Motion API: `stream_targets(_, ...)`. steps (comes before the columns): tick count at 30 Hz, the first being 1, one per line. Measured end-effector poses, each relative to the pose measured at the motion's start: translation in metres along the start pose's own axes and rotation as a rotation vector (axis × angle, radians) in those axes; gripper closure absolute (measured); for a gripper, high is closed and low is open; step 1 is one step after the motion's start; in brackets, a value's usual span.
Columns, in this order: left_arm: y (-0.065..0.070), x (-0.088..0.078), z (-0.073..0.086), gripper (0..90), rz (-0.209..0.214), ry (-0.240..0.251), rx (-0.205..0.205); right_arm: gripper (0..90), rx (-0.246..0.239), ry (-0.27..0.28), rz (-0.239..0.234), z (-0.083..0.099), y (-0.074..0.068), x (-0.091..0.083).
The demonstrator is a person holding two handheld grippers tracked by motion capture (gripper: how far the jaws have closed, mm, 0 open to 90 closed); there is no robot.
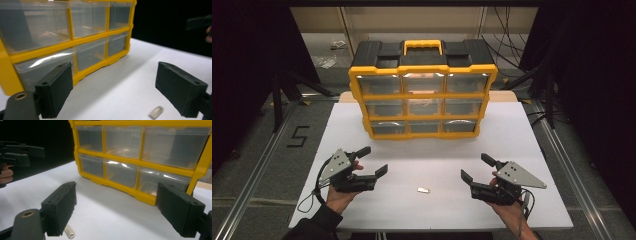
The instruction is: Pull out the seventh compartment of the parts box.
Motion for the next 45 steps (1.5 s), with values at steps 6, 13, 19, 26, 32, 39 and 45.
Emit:
stream_targets(6,-0.001,0.002,0.0,13.6,-0.057,-0.034,0.053,18.1,-0.002,-0.002,-0.001,0.0,0.0,0.0)
stream_targets(13,0.004,0.006,-0.001,14.3,-0.118,-0.089,0.208,18.1,-0.001,-0.005,0.0,0.0,0.0,0.001)
stream_targets(19,0.014,0.018,-0.002,14.5,-0.169,-0.159,0.385,18.2,-0.001,-0.009,-0.004,0.001,0.0,0.001)
stream_targets(26,0.012,0.026,-0.005,14.6,-0.195,-0.203,0.492,18.3,-0.005,-0.011,-0.006,0.001,0.0,0.002)
stream_targets(32,0.004,0.036,-0.001,15.1,-0.235,-0.263,0.534,18.3,-0.006,-0.017,-0.01,0.002,0.0,0.002)
stream_targets(39,-0.002,0.048,0.001,15.4,-0.284,-0.303,0.633,18.3,-0.007,-0.017,-0.01,0.002,0.0,0.002)
stream_targets(45,-0.009,0.055,0.0,15.6,-0.327,-0.305,0.687,18.4,-0.005,-0.017,-0.009,0.002,0.0,0.002)
Point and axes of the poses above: each handheld gripper's, and its own axes: x roughly forward along the jaws, z roughly out of its underside, y roughly to its right, the point moved 1 cm from there along x, roughly forward along the jaws, and after that the axes turned 2 degrees about z, right-handed, at the moved point
